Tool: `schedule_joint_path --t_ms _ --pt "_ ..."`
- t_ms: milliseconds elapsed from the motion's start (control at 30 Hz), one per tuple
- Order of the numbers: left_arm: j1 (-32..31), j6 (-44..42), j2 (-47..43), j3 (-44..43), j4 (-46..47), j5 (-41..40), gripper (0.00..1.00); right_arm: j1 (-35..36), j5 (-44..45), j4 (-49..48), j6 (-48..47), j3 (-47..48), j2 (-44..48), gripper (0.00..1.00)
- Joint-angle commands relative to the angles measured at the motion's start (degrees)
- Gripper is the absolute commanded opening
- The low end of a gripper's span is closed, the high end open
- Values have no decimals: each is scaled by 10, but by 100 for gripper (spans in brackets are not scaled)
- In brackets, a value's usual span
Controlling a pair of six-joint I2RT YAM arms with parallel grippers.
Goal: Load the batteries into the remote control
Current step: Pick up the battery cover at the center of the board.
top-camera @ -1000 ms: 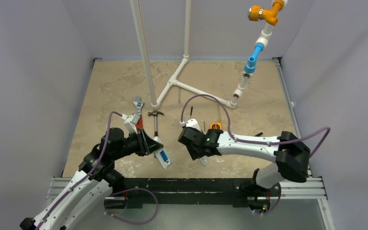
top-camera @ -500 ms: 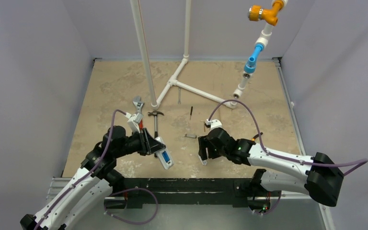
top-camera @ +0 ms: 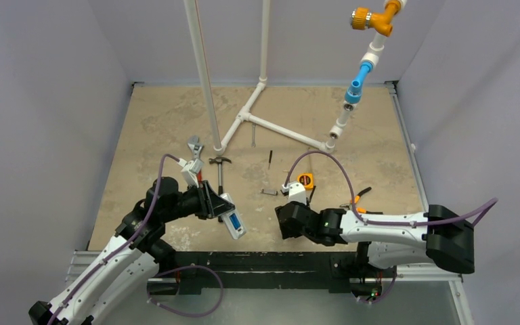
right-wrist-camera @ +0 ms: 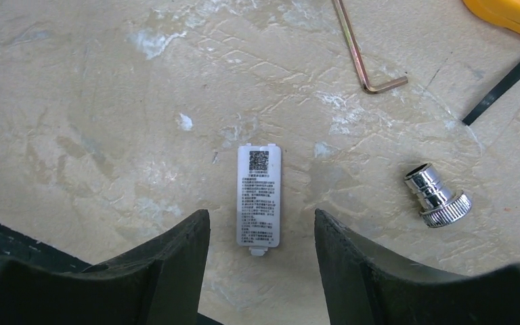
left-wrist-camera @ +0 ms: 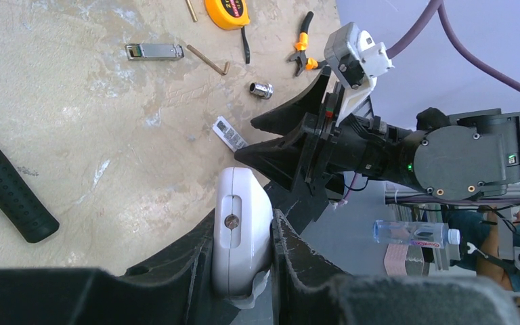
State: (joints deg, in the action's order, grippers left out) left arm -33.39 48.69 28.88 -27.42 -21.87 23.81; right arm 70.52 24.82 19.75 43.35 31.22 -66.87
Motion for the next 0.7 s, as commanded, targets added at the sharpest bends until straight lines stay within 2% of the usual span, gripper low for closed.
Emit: schedule_joint_path --t_ms 0,100,467,667 --pt "4 -3 -4 -21 31 7 0 7 42 10 32 20 -22 54" --pt "5 0 -4 -18 33 5 0 10 33 14 30 25 -34 48" --pt "4 2 -5 -15 36 6 0 17 17 9 32 22 -49 42" --pt "4 3 -6 -14 36 6 0 23 11 10 25 34 -68 34"
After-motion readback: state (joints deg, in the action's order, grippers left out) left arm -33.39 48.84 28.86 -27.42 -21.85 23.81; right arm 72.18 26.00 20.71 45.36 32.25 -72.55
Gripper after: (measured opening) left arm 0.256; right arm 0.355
